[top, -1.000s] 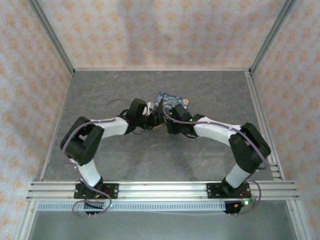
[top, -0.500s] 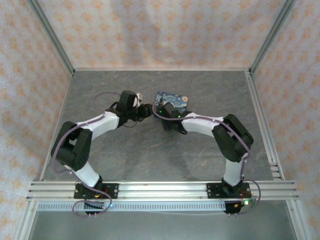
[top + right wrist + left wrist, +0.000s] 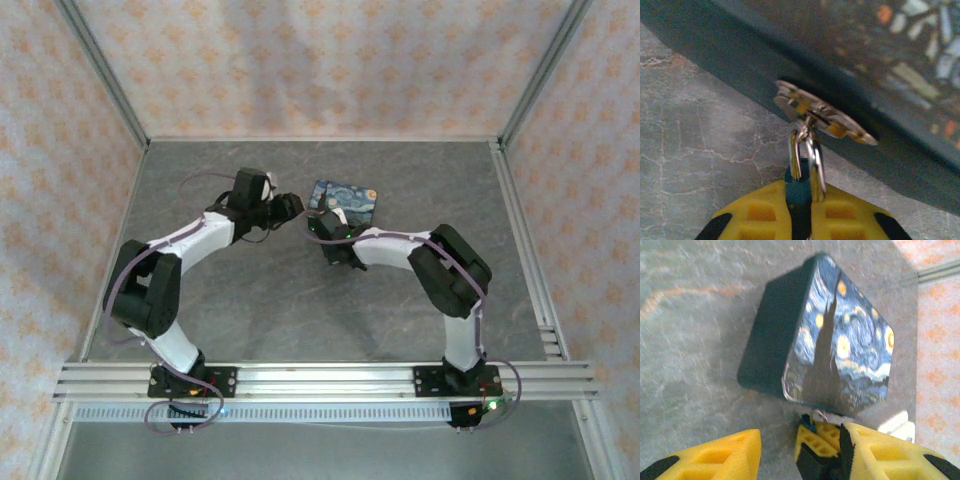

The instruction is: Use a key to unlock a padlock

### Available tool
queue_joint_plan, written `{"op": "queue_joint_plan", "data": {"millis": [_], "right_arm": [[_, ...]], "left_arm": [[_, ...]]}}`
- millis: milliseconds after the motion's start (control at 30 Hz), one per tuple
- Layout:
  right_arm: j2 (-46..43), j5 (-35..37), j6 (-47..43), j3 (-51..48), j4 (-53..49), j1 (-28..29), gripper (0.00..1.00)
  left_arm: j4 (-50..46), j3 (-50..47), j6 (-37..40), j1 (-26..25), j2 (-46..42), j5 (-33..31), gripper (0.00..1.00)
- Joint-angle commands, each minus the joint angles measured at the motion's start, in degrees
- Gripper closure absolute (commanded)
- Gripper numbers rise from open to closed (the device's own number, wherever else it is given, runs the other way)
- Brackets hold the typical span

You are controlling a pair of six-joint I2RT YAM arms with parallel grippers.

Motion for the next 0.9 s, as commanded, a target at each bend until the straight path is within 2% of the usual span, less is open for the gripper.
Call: {"op": "queue_joint_plan", "data": {"millis": [0,67,333,433,467,567,867], "right_arm": [[-1.17,1.50,-1.08,-2.42,-1.75,-0.26,0.96],[-2.32,1.27,-2.36,-3.20,-1.98,-0.26,1.00],[-9.05,-4.71,-10.94,-4.18,-4.95,0.00,1.00],[-10.95,-6.77,-15.50,-4.39,-5.61,0.27,1.00],[-11.47,-7.54,-16.82,-4.19,-6.04,0.27,1.00],[-11.09,-8.80,-21.44,-1.69,-9.52,0.27,1.00],[-9.49,-9.39,-31.24,0.51,-10.97,0.27,1.00]], "left_arm": [[-3.38,3.36,2.11,0.96,2.85,-4.12,0.53],[-3.78,5.22,2.36,1.23,4.73,-4.67,0.53],[-8.61,13.70,3.22,1.37,12.19,-9.61,0.54],[-10.01,15.40,3.54,1.30,14.65,-10.70,0.61],[-9.96,15.44,3.42,1.21,15.30,-10.70,0.65],[-8.33,14.03,2.39,1.11,15.82,-10.40,0.69],[-4.90,12.96,1.11,-1.91,18.19,-8.74,0.70]]}}
